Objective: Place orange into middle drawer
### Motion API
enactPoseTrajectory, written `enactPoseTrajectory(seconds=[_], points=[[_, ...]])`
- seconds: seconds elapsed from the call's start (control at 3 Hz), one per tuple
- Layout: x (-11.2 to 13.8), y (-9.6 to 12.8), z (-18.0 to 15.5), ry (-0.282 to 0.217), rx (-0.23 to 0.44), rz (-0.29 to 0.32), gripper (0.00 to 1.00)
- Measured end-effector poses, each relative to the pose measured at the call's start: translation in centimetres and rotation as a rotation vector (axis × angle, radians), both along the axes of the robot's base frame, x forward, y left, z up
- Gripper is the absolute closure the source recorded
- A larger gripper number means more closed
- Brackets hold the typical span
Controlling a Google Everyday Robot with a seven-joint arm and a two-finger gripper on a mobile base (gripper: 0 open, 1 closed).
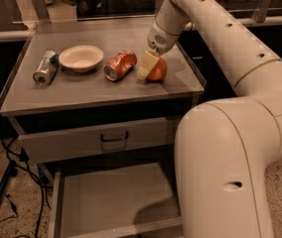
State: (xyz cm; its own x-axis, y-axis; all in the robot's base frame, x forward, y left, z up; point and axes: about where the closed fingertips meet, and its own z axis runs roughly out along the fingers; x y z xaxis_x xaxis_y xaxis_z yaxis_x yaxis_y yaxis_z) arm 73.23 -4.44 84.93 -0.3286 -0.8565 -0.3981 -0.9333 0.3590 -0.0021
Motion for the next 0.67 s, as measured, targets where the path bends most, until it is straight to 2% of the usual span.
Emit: enactPoseTrajectory(seconds=[0.67], points=[[0.00,0.00,0.00,0.000,0.000,0.000,0.89]])
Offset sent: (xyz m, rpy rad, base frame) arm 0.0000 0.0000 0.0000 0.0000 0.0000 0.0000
